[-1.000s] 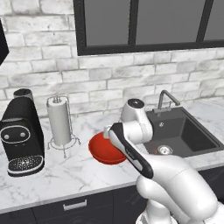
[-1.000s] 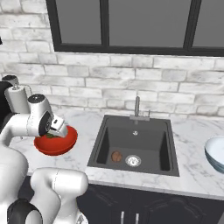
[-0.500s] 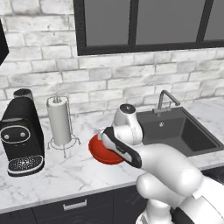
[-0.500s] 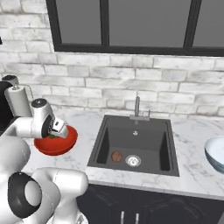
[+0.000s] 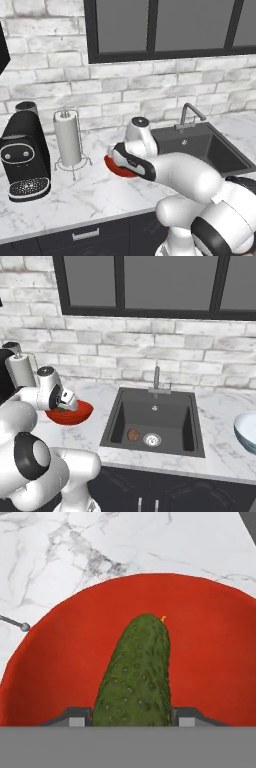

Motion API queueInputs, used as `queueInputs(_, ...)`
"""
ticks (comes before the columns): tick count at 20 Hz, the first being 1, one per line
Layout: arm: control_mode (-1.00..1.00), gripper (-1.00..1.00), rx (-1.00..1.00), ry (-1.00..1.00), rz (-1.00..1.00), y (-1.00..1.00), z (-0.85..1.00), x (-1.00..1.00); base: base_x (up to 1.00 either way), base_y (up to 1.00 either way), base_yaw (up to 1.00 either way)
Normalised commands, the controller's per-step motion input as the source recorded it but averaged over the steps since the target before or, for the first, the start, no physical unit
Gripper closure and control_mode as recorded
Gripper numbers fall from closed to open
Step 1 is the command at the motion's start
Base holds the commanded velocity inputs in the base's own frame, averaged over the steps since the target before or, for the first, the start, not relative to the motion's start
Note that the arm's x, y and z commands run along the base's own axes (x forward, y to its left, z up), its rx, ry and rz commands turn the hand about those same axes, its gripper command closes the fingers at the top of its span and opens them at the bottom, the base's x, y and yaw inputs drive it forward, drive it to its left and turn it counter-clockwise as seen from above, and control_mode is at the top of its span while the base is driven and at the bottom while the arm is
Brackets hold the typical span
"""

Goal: Pick the cucumbers from the cabinet and place them in one bowl. Pick the potato from the sink and place it in the other bowl.

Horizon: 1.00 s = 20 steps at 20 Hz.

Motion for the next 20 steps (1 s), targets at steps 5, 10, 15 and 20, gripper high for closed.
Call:
queueInputs(5, -1.00, 1.00, 0.00, 0.05, 0.00, 0.00, -0.05, -0.23, 0.00, 0.00, 0.00)
queueInputs(10, -1.00, 1.00, 0.00, 0.01, 0.00, 0.00, 0.00, -0.30, 0.00, 0.00, 0.00)
queueInputs(15, -1.00, -1.00, 0.00, 0.00, 0.00, 0.00, 0.00, -0.04, 0.00, 0.00, 0.00)
queueInputs(20, -1.00, -1.00, 0.00, 0.00, 0.00, 0.00, 0.00, 0.02, 0.00, 0.00, 0.00)
